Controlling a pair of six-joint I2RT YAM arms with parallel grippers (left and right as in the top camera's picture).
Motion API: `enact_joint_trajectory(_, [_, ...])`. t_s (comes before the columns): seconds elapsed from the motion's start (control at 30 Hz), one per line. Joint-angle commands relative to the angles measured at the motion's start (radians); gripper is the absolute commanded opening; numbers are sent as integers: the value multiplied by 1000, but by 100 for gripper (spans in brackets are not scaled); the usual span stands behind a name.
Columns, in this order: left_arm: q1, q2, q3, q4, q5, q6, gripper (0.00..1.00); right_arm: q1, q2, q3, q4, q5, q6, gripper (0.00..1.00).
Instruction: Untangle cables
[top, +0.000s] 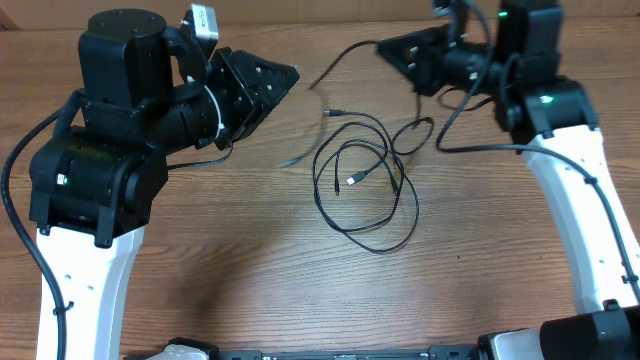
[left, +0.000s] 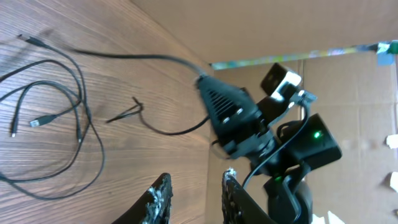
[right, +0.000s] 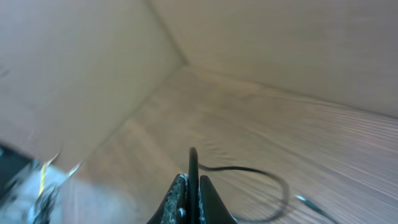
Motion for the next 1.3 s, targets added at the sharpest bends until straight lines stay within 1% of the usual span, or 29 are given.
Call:
enact_joint_trajectory(0.0, [-6, -2, 23, -13, 20, 74, 28, -87, -7, 16, 5, 11, 31, 4])
enact_joint_trajectory(0.27, [-6, -2, 23, -49, 13, 124, 29, -349, -7, 16, -53, 12, 31, 4])
enact_joint_trajectory(0.37, [-6, -2, 23, -61, 14, 140, 32, -451, -7, 16, -73, 12, 30, 4])
enact_joint_trajectory(0.53, [-6, -2, 23, -84, 16, 207, 33, -595, -7, 16, -81, 11, 17, 4])
enact_joint_trajectory(0.63, [-6, -2, 23, -82, 1, 259, 34, -672, -7, 16, -88, 11, -45, 4])
enact_joint_trajectory(0.73, [-6, -2, 23, -84, -21, 314, 38, -745, -7, 16, -88, 18, -97, 4])
enact_joint_trajectory(0.9, [-6, -2, 23, -90, -22, 363, 42, -847, -7, 16, -100, 149, -161, 4])
enact_joint_trajectory(1.03, [-6, -2, 23, -99, -25, 363, 43, -941, -7, 16, -103, 241, -212, 4])
enact_joint_trajectory(1.27, [-7, -2, 23, -134, -25, 363, 44, -1070, 0, 16, -52, 405, -210, 4])
